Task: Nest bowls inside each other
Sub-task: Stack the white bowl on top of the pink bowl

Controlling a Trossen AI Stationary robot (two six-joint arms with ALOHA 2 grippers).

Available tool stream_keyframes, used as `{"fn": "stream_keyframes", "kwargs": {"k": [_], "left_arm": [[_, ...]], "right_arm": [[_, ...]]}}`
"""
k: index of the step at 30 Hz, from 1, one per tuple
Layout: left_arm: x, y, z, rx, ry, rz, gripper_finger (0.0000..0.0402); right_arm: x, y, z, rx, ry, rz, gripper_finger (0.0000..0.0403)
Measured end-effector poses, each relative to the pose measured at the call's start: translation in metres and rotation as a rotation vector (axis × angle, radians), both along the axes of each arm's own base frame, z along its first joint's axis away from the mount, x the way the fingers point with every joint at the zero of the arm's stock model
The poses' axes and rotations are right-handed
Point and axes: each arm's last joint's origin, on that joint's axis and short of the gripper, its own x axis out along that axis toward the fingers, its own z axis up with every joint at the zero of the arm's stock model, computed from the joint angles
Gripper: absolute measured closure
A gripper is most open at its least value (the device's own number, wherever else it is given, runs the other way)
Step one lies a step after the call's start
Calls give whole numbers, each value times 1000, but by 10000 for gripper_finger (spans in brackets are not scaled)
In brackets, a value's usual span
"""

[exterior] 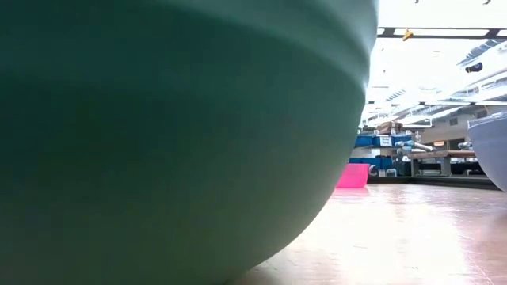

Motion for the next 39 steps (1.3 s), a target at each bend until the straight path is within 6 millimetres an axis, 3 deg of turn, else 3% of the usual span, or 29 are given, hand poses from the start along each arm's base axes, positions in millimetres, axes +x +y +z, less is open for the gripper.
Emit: {"fn": "stream_keyframes", "kwargs": {"k": [11, 22, 30, 33, 37, 39], "left_arm": [[7, -18, -9, 93, -33, -180, 264], [13, -33, -34, 140, -46, -254, 264], [13, -38, -63, 136, -46, -235, 267], [13, -39, -68, 140, -41, -228, 292], [17, -43, -67, 125, -94, -244, 380], [19, -44, -66, 122, -121, -245, 390]], "right_arm": [[1, -1, -2, 5, 5, -2, 316], [1, -1, -2, 8, 2, -3, 316], [1, 0, -1, 10, -2, -3, 316], [1, 0, -1, 8, -1, -1, 316], [1, 0, -1, 7, -2, -1, 316], [1, 0, -1, 7, -2, -1, 316]]}}
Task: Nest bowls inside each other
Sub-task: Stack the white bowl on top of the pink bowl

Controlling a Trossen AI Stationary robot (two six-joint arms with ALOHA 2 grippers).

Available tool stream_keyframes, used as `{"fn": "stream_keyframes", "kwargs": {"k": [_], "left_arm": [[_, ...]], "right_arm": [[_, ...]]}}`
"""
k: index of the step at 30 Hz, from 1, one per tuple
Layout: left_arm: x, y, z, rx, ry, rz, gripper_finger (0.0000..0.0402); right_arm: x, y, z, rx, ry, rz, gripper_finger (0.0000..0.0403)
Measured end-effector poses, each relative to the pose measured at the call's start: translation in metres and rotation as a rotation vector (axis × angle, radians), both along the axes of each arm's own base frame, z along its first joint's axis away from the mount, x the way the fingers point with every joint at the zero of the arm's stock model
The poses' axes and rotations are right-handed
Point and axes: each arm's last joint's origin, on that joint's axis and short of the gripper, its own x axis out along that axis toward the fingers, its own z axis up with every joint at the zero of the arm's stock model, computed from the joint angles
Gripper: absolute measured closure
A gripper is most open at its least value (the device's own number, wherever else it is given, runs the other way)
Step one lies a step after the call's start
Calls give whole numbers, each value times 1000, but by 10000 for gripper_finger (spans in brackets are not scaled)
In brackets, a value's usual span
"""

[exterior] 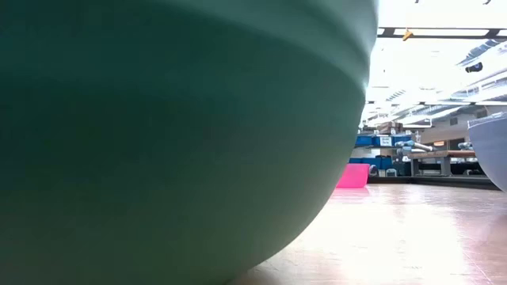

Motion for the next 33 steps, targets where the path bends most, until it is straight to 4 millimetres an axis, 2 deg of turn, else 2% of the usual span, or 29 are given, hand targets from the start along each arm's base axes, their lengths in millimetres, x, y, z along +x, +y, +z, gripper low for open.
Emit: {"fn": "stream_keyframes", "kwargs": {"k": [3, 6, 9, 15, 19, 26, 33], "left_arm": [[2, -1, 1, -1, -27, 7, 395], [8, -2, 14, 25, -79, 8, 396], [15, -4, 42, 96, -163, -2, 398], [18, 13, 110, 480, -295, 63, 399], [24, 32, 135, 669, -368, 151, 399], [31, 74, 135, 850, -271, 271, 399], [36, 107, 140, 839, -276, 346, 399]], "right_arm": [[0, 0, 0, -1, 1, 1, 316], [0, -1, 0, -5, 4, 2, 316], [1, -3, 0, -7, 5, -6, 316], [4, -10, 0, -17, 11, -19, 316], [6, -14, 0, -20, 9, -30, 316], [6, -14, 1, -24, 5, -25, 316], [7, -14, 1, -25, 6, -25, 316]]}}
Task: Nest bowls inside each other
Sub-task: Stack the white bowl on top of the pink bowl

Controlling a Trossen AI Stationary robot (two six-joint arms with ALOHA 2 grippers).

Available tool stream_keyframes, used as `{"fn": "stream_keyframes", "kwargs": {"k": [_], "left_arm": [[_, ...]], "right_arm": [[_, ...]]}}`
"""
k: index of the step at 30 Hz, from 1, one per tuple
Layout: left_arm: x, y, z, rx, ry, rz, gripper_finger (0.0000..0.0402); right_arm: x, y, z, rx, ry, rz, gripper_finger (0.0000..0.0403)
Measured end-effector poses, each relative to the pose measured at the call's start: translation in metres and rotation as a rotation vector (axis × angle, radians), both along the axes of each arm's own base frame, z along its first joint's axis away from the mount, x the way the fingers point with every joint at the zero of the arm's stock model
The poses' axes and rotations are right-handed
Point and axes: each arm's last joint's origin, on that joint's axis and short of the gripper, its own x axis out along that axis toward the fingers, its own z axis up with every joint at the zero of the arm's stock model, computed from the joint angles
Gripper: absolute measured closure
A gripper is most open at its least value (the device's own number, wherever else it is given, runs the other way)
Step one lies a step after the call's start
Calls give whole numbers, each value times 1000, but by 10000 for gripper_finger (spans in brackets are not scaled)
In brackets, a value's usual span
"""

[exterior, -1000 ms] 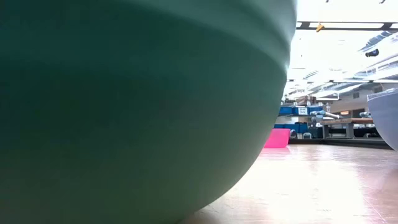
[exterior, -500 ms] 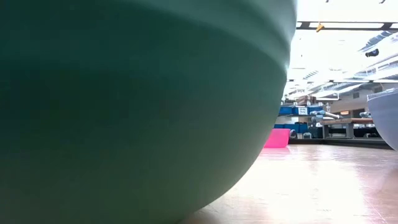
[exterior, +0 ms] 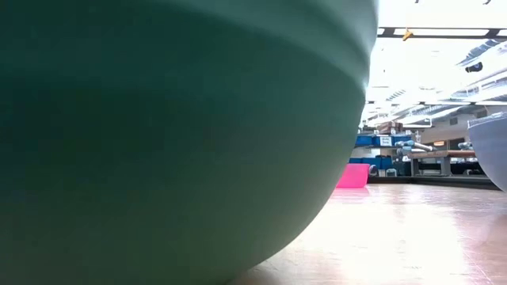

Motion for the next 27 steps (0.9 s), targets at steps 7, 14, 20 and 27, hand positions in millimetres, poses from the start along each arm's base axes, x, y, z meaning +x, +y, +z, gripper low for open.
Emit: {"fn": "stream_keyframes", "kwargs": {"k": [7, 14, 20, 27], "left_arm": [[5, 32, -11, -63, -31, 3, 399], [-1, 50, -46, -144, 17, 55, 399], [1, 57, -53, -129, -39, 75, 358], [-1, 60, -49, -154, -55, 100, 298]], "right_arm": [[0, 0, 0, 0, 0, 0, 316], [0, 0, 0, 1, -1, 0, 316], [1, -1, 0, -2, 3, 2, 316], [4, -5, -2, 73, 22, 24, 316]]}}
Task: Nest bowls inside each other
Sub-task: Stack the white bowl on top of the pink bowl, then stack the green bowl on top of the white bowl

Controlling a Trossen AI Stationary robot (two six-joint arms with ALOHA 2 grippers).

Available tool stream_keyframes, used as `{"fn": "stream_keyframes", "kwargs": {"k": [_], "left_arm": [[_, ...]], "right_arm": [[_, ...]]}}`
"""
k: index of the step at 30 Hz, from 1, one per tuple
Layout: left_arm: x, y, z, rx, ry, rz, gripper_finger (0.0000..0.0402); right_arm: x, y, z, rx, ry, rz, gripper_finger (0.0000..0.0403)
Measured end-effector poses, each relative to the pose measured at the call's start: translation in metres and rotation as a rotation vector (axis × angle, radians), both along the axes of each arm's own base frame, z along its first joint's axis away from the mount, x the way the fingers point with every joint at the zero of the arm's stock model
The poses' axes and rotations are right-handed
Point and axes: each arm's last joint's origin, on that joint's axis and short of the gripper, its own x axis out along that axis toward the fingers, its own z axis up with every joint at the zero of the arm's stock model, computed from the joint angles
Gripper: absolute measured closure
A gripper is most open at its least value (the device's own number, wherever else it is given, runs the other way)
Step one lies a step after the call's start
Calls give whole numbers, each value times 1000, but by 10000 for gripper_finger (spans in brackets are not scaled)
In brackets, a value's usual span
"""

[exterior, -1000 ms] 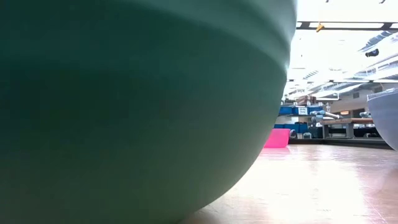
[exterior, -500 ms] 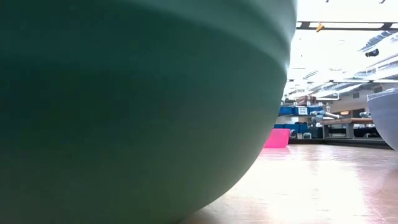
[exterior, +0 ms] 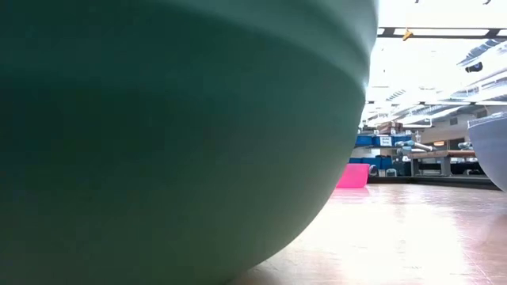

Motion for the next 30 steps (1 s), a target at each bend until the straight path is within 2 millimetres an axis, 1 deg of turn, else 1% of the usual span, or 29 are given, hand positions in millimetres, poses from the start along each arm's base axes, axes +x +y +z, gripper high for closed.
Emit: {"fn": "stream_keyframes", "kwargs": {"k": [3, 6, 9, 13, 16, 18, 21, 23, 27, 30], "left_arm": [[-3, -1, -1, -32, 16, 30, 278], [-7, -4, -4, -85, 50, 56, 265], [-10, -7, -3, -143, 25, 63, 260], [-16, -13, 4, -160, -46, 53, 259], [-21, -19, 17, -146, -113, 38, 258], [-24, -25, 30, -159, -186, 11, 258], [-31, -36, 51, -198, -308, -42, 258], [-36, -44, 62, -234, -382, -72, 258], [-44, -60, 70, -333, -463, -132, 259], [-45, -70, 72, -393, -483, -162, 259]], "right_arm": [[3, -1, -8, 28, 19, 14, 316], [9, -1, -22, 133, 58, 76, 316], [20, 2, -48, 287, 79, 155, 316], [34, 5, -83, 454, 23, 234, 316], [40, 3, -107, 543, -18, 259, 311], [44, 1, -118, 606, -71, 276, 303], [44, 0, -135, 719, -93, 295, 284], [44, 1, -143, 770, -112, 296, 268], [38, 6, -160, 837, -110, 265, 237], [35, 13, -166, 889, -149, 273, 222]]}}
